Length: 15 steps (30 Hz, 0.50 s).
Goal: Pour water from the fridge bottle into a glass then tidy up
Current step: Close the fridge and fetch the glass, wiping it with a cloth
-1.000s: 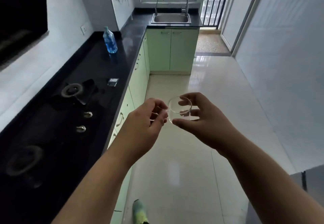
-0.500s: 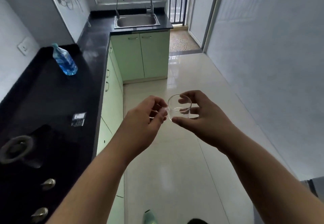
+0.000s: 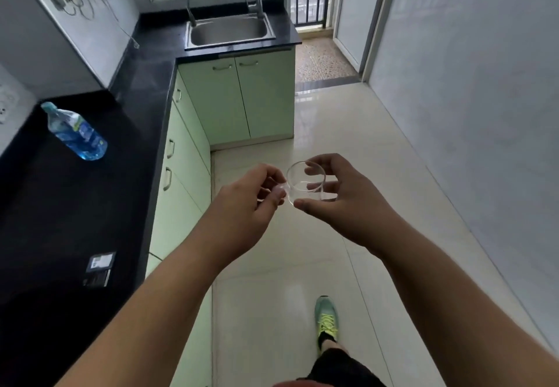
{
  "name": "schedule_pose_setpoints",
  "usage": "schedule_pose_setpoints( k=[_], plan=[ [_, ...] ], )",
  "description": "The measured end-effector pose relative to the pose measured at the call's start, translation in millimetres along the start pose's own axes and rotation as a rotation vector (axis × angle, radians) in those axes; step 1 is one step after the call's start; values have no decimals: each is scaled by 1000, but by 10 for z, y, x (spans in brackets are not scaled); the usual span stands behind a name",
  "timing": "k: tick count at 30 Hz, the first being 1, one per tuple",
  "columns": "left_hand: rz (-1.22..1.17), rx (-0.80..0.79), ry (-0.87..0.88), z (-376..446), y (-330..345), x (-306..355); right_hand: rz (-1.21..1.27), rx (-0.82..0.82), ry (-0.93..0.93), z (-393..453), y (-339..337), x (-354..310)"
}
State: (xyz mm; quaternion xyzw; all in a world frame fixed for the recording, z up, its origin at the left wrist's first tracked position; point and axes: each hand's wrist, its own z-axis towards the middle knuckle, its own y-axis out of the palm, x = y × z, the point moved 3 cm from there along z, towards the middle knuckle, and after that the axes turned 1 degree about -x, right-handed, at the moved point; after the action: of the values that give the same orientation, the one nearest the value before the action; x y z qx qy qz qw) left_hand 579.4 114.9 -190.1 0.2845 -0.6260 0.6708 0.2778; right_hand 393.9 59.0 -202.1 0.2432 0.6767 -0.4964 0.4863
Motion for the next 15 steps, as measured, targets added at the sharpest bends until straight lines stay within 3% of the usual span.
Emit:
schedule_pose_setpoints(
  k=[8, 15],
  plan=[
    [-8, 134, -111, 1267, -103, -110, -35, -158, -63, 1572, -370, 24],
    [-60, 232, -208, 2004, -402, -629, -57, -271, -59, 2700, -147, -94]
  ],
)
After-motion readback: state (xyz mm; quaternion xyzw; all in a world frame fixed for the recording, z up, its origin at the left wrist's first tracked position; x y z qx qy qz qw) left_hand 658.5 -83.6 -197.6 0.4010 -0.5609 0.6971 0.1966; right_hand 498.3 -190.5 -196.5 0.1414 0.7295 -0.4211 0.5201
